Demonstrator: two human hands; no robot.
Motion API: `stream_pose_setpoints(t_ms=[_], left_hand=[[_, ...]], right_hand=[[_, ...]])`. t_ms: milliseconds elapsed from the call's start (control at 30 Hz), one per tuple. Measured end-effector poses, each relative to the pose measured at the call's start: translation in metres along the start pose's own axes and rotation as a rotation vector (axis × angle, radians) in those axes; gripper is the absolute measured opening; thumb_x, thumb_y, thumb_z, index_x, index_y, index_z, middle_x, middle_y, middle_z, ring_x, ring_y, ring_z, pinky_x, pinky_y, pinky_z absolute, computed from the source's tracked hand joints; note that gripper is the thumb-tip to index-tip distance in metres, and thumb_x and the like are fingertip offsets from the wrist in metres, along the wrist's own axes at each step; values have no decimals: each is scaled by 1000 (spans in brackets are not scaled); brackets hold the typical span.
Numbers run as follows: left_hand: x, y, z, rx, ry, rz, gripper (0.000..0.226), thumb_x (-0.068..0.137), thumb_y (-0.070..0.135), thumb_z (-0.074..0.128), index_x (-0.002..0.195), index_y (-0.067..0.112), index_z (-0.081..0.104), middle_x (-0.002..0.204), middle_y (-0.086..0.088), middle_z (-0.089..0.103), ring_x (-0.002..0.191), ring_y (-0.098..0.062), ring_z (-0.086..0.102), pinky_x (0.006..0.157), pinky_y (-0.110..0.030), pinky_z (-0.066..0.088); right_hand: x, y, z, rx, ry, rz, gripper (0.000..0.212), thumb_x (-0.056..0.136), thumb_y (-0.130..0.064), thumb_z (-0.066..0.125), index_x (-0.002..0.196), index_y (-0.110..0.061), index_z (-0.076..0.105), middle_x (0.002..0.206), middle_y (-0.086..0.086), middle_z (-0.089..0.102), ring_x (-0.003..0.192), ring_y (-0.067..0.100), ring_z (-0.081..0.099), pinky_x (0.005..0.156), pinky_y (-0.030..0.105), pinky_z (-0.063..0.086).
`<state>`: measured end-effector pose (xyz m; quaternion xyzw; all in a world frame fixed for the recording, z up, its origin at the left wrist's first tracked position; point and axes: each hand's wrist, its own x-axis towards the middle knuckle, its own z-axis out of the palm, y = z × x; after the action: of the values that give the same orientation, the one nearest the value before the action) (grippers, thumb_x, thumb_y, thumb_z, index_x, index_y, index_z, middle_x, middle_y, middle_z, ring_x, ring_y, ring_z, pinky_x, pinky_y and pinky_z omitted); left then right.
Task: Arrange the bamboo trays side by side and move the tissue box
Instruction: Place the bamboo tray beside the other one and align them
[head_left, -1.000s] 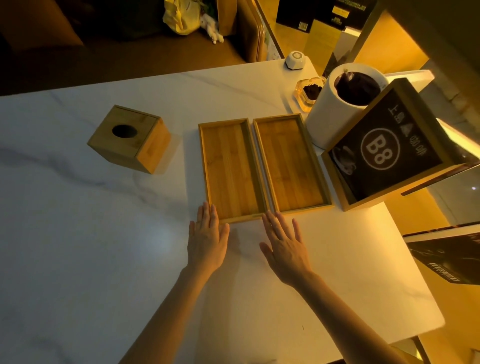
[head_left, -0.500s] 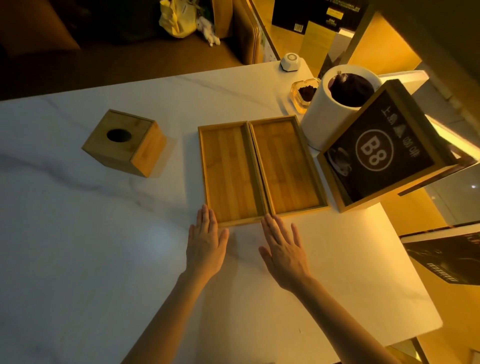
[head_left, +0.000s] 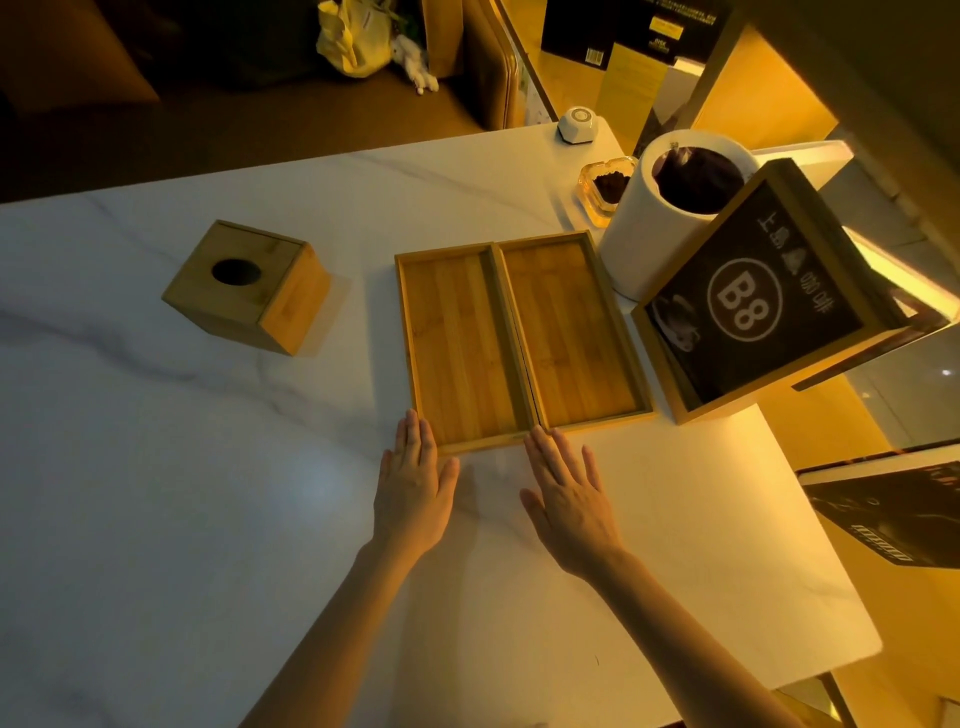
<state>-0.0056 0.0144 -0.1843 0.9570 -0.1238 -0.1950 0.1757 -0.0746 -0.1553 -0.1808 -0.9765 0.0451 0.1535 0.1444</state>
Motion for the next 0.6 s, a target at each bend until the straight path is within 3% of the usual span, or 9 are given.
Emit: stream_pose_setpoints(t_ms=[100, 467, 533, 600], left_hand=[[-1, 0, 0, -1, -4, 2, 71, 85, 48, 14, 141, 5, 5, 155, -13, 3, 143, -27, 7, 114, -43, 21], [-1, 0, -1, 32, -11, 10, 62, 94, 39, 25, 141, 6, 3, 156, -12, 1, 144, -26, 5, 115, -38, 18], [0, -1, -2, 36, -18, 8, 62, 94, 42, 22, 141, 6, 4, 156, -12, 2, 144, -26, 6, 115, -39, 18], [1, -3, -3, 35, -30, 7, 64, 91, 45, 17, 142, 7, 6, 156, -12, 4, 143, -26, 8, 115, -39, 18]], right_hand=[[0, 2, -4, 34, -19, -1, 56, 98, -38, 25, 144, -22, -3, 155, -2, -10, 135, 16, -24, 110, 33, -16], [0, 6, -4, 61, -9, -22, 55, 98, -34, 28, 145, -22, 2, 157, -1, -3, 136, 15, -22, 111, 32, -12], [0, 3, -5, 64, 16, -14, 54, 98, -34, 29, 145, -21, 7, 157, 0, 3, 139, 17, -15, 112, 35, -9], [2, -1, -11, 68, 58, -11, 51, 97, -32, 32, 144, -18, 18, 156, 2, 18, 144, 20, 3, 116, 37, 2]])
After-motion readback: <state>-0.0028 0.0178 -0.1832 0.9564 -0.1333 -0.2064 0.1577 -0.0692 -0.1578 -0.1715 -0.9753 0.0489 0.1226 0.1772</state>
